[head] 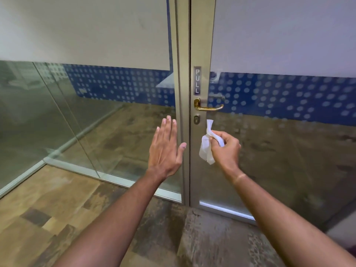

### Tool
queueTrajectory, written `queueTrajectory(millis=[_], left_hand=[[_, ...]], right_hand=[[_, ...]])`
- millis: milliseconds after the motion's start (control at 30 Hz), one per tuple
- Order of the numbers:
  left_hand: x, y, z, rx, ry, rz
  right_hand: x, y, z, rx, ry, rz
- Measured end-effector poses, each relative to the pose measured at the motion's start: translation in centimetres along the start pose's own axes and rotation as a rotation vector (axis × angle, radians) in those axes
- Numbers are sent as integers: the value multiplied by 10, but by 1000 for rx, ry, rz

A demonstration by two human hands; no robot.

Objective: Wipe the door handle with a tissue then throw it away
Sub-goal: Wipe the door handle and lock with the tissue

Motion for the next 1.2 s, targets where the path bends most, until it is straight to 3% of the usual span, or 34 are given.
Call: queueTrajectory(millis=[433, 633, 800, 1000, 1200], left_hand=[[-69, -38, 89, -69, 13, -86], [-108, -49, 147, -72, 33, -84], [-135, -55, 188, -71, 21, -123], [-155, -65, 216, -98, 26, -146], [-168, -83, 245, -164, 96, -198]], right_hand=[[-40, 15, 83, -55, 92, -66], [-61, 16, 148, 43, 71, -145], [-77, 10, 195, 237, 59, -297], [-101, 11, 234, 420, -33, -525], [-142, 21, 244, 551, -347, -878]])
Point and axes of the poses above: each hand's wrist, its own z-axis towards the middle knuckle, its own x-axis out of the back of the hand, y = z × x, the point moved 1 cm from there along z, towards the middle knuckle, and after that the axes turned 2 degrees about y, right-handed, at the moved point
